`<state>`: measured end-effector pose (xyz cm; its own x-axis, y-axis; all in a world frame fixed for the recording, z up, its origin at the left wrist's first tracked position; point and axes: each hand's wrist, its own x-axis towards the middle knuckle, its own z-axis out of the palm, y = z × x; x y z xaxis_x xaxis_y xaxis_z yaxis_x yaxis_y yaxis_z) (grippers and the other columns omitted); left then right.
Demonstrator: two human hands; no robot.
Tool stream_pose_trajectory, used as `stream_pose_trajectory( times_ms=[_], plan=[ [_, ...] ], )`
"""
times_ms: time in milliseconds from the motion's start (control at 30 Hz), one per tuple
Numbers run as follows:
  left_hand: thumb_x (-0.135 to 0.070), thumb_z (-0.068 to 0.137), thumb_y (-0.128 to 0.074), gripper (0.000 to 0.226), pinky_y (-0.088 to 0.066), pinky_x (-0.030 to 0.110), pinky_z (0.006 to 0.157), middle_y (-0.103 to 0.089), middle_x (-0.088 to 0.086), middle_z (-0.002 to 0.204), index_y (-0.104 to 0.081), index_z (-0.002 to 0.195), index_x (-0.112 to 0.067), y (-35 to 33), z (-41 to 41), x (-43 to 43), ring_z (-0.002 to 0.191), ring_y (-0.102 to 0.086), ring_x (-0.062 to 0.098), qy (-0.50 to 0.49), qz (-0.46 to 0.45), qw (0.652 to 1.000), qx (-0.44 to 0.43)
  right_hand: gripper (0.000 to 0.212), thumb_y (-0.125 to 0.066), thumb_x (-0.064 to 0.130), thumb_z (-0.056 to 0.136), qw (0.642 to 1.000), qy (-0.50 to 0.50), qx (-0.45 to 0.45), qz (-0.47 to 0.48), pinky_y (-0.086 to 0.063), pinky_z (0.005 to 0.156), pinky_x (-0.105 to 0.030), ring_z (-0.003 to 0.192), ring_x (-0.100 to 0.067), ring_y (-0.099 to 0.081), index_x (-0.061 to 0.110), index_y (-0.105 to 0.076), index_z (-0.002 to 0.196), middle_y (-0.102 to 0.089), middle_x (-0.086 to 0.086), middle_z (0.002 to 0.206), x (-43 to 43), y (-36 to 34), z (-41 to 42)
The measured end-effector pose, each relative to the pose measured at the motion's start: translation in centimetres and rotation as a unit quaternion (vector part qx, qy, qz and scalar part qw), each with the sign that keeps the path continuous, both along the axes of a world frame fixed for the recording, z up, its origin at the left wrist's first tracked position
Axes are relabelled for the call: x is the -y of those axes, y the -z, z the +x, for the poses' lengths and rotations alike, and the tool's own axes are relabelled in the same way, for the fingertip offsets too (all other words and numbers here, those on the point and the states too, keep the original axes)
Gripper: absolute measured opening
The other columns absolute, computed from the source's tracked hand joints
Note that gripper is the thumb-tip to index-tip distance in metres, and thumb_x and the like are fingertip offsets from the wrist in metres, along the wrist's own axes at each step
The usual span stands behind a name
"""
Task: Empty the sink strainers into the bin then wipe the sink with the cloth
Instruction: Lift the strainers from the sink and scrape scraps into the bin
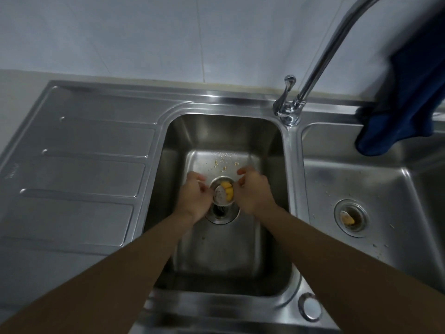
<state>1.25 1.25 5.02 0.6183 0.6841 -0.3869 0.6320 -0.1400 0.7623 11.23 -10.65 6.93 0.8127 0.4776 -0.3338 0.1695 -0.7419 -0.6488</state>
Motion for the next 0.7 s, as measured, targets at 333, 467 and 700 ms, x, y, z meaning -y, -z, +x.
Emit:
stream_pose_trajectory(
  times_ms=[333, 467, 700],
  plan=[
    [-0.007, 0.088, -0.057, 0.018, -0.058, 0.034, 0.071, -0.069, 0.005, 0.086, -0.07, 0.099, -0.015, -7.7, 4.8, 5.8, 0.08, -0.069, 0.025, 0.008, 0.048, 0.992, 0.118, 0.011, -0.065, 0.016, 0.087, 0.985, 0.049, 0.098, 0.136, -0.049, 0.073, -0.02, 0.077, -0.012, -0.062, 0.013, -0.071, 0.096, -0.068, 0.004, 0.083, 6.8, -7.3, 3.9],
    [-0.009, 0.087, -0.058, 0.018, -0.05, 0.02, 0.059, -0.065, -0.011, 0.074, -0.068, 0.092, -0.023, -9.0, 7.3, 9.7, 0.064, -0.063, 0.007, 0.039, 0.06, 0.986, 0.148, 0.003, -0.064, 0.017, 0.088, 0.974, 0.103, 0.107, 0.172, -0.041, 0.058, -0.004, 0.068, 0.001, -0.057, 0.019, -0.066, 0.087, -0.061, 0.016, 0.073, 10.8, -7.8, 5.6],
    [-0.009, 0.089, -0.058, 0.014, -0.048, 0.013, 0.058, -0.064, -0.011, 0.074, -0.066, 0.093, -0.021, -7.5, 10.7, 18.1, 0.067, -0.062, 0.007, 0.147, 0.057, 0.981, 0.111, 0.011, -0.061, 0.021, 0.091, 0.978, 0.143, 0.092, 0.121, -0.041, 0.058, -0.013, 0.072, -0.003, -0.059, 0.013, -0.069, 0.088, -0.065, 0.009, 0.076, 20.3, -5.8, 8.2]
  ],
)
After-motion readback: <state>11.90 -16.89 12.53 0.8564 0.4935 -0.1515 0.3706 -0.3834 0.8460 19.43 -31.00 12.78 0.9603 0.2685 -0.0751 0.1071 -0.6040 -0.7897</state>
